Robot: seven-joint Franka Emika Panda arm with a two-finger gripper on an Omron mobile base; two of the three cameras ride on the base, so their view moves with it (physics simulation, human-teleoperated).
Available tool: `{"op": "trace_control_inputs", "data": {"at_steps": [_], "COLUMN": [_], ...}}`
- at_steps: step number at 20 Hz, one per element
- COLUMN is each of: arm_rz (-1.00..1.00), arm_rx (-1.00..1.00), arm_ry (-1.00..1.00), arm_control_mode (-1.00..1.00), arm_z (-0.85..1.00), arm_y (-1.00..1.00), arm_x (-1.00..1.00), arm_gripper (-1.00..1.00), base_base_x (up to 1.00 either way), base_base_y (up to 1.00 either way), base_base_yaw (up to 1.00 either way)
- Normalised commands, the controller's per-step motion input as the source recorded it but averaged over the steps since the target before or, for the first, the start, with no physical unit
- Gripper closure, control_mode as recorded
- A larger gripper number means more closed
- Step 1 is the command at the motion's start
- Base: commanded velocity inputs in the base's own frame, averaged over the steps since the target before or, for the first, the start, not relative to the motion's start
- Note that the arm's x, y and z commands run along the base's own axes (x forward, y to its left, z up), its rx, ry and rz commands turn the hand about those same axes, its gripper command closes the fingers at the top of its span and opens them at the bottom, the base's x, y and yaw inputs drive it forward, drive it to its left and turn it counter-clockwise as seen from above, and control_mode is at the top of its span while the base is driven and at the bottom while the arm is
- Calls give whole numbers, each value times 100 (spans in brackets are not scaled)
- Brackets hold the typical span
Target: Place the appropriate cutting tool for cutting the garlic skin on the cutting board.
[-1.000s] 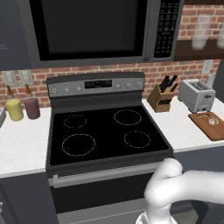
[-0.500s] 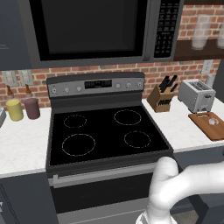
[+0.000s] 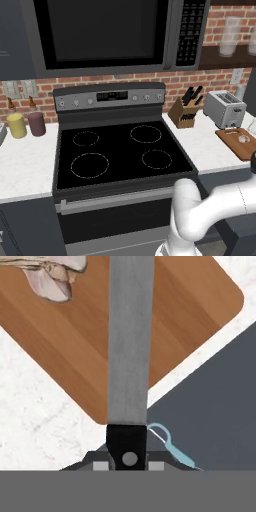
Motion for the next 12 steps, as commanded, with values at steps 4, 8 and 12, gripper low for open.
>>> {"op": "trace_control_inputs", "data": {"at_steps": [4, 8, 12], "arm_rz": [0, 0, 0], "arm_rx": [0, 0, 0], "arm_ry": [3, 2, 0], "arm_control_mode": [-100, -100, -100], "arm_z": [-45, -47, -52], "arm_y": [0, 0, 0], "arm_x": [47, 45, 24], "arm_gripper": [100, 100, 100], "base_base_x": [0, 0, 0], "base_base_y": [0, 0, 0], "base_base_yaw": [0, 0, 0]}}
